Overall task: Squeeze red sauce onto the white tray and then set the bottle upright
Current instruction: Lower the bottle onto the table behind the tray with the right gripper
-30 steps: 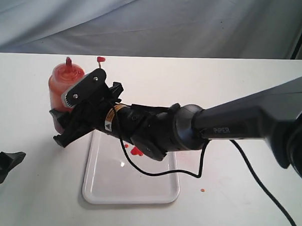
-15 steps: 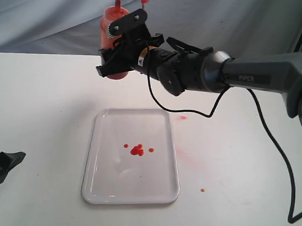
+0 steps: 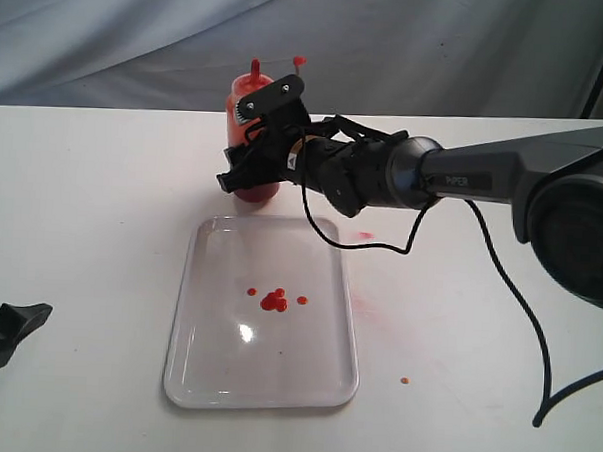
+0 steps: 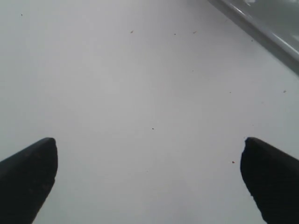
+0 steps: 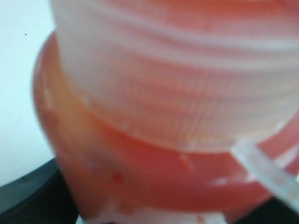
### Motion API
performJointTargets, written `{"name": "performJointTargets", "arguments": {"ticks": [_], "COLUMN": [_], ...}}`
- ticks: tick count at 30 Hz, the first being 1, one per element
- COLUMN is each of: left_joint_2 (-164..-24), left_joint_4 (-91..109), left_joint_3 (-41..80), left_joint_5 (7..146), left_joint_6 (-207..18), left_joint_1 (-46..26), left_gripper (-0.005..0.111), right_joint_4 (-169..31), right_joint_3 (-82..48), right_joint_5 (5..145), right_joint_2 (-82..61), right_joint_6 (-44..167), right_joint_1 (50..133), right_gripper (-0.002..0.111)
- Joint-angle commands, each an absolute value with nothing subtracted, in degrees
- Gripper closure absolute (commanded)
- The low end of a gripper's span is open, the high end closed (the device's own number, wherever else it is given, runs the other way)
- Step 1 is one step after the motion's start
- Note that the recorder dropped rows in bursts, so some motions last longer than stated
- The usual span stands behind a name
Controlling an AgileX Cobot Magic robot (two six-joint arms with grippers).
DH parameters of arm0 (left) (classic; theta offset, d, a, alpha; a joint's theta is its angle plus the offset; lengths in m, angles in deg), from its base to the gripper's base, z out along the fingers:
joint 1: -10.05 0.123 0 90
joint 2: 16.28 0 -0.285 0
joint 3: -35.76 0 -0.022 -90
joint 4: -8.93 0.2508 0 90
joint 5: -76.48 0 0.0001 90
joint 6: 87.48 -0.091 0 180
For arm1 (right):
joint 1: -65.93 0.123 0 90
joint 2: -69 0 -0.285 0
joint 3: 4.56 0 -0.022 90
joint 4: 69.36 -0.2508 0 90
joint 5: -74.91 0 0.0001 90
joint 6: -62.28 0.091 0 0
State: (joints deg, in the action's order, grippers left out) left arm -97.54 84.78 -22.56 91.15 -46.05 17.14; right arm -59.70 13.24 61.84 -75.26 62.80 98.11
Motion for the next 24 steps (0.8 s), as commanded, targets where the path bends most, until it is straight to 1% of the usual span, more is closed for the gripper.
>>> {"name": "performJointTargets", "arguments": {"ticks": [1, 21, 22, 24], "left_joint_2": [-97.2, -97.2, -97.2, -97.2], "left_joint_4": [84.3, 84.3, 84.3, 84.3], "left_joint_3": [-22.8, -22.8, -22.8, -22.8], "left_joint_5": [91.7, 92.2, 92.2, 92.2], "left_joint_6": [-45.5, -45.5, -45.5, -45.5], "left_joint_1": [16.8, 16.8, 16.8, 16.8], "left_gripper": [0.002, 0.002, 0.002, 0.002], "right_joint_4": [-60.0, -60.0, -60.0, -60.0], "right_joint_3": [14.3, 14.3, 14.3, 14.3], "right_joint_5": [59.4, 62.5, 62.3, 62.3], "right_joint_2": [-74.1, -74.3, -74.3, -74.3], "right_joint_6": [62.7, 62.3, 62.3, 62.3], "right_joint_1": [97.8, 97.8, 97.8, 97.8], "right_gripper": [0.108, 0.108, 0.107, 0.094]}}
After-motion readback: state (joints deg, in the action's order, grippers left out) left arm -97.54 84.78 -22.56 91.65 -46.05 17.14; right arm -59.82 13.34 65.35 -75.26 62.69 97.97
